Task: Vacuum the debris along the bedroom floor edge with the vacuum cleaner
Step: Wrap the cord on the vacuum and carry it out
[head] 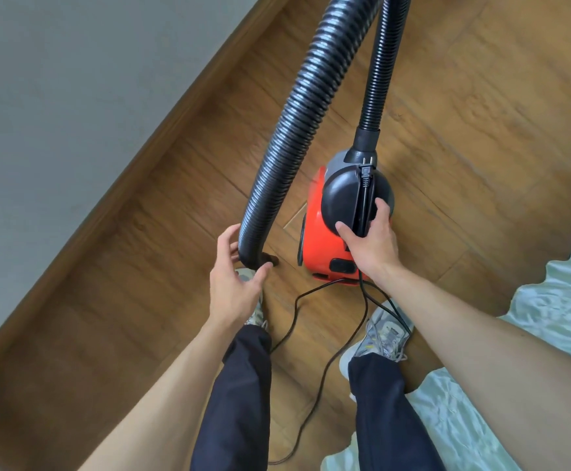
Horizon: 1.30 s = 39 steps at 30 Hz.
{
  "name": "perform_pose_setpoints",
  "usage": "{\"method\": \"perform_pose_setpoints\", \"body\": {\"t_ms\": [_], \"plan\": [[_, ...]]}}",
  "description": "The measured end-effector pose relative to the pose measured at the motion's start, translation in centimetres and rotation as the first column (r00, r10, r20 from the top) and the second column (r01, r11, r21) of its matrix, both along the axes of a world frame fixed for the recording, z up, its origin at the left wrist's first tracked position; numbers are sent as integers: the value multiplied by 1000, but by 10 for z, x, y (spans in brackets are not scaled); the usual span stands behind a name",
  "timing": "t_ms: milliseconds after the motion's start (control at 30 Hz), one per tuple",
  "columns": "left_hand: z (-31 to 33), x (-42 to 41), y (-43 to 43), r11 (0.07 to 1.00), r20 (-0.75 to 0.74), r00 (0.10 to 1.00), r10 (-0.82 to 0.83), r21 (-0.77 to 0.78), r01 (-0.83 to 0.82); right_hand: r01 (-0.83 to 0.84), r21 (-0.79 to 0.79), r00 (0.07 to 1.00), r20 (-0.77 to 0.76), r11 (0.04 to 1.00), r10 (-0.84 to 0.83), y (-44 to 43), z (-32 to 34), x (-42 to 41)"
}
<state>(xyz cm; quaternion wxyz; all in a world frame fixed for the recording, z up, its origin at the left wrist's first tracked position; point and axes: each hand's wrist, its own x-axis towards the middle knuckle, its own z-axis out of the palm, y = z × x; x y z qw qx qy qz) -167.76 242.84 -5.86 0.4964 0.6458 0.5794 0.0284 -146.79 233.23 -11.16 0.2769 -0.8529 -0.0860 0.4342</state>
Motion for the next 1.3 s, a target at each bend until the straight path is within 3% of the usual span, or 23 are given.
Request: {"method": "perform_pose_setpoints", "body": {"t_ms": [167,333,500,700,933,1167,1300], "plan": [[-13,7,9,999,45,999,29,15,-30,111,42,994,-7,993,-111,13,-6,-7],[-16,10,14,993,95,993,-75,100,65,255,99,967,-6,962,-256,24,-13,-9],[-12,23,17,984,145,979,-144,128,125,366,156,910,146,918,-387,26,-17,-10],[3,51,42,971,205,978,-24,238,-26,301,215,888,291,929,-356,26,-8,4],[25,83,60,980,160,987,32,191,-62,137,263,894,382,955,-233,21,34,24],[85,107,83,995,76,996,36,91,-43,110,330,903,361,937,-234,27,116,44],[148,132,101,992,64,998,-9,125,1,115,347,888,385,931,-253,32,189,63]]}}
